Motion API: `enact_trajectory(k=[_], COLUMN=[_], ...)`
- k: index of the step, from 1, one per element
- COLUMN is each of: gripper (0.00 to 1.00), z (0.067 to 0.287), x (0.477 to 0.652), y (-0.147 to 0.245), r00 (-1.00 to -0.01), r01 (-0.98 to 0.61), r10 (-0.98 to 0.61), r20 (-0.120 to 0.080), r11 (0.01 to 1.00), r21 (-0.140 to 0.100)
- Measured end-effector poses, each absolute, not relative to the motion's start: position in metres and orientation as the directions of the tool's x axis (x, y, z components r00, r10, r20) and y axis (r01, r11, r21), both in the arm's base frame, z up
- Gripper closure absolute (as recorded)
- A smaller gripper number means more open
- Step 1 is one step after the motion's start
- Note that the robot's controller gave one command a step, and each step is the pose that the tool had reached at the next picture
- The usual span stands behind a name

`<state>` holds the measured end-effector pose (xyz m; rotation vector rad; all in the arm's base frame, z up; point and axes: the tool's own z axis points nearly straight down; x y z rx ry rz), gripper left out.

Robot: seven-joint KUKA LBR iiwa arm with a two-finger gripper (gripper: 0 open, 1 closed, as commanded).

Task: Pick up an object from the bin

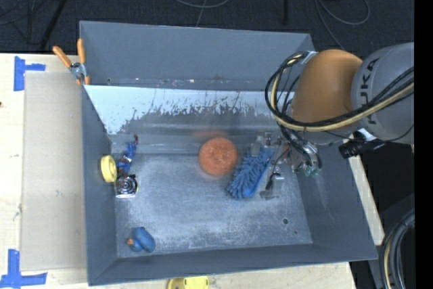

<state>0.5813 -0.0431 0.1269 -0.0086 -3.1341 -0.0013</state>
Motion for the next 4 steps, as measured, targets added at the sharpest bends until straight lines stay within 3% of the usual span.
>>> enact_trajectory(k=[1, 2, 3, 4], gripper=[0.00, 1.00, 1.00, 1.00], z=[0.132, 0.069, 0.069, 0.255], x=[0.583, 0.600, 0.600, 0.608], y=[-0.043, -0.032, -0.032, -0.077], r00=[-1.000, -0.994, -0.994, -0.998], r01=[0.005, -0.106, -0.106, -0.065], r10=[0.005, -0.106, -0.106, -0.065], r20=[0.001, 0.000, 0.000, -0.010], r11=[1.000, 0.994, 0.994, 0.998], r21=[0.000, 0.001, 0.001, -0.002])
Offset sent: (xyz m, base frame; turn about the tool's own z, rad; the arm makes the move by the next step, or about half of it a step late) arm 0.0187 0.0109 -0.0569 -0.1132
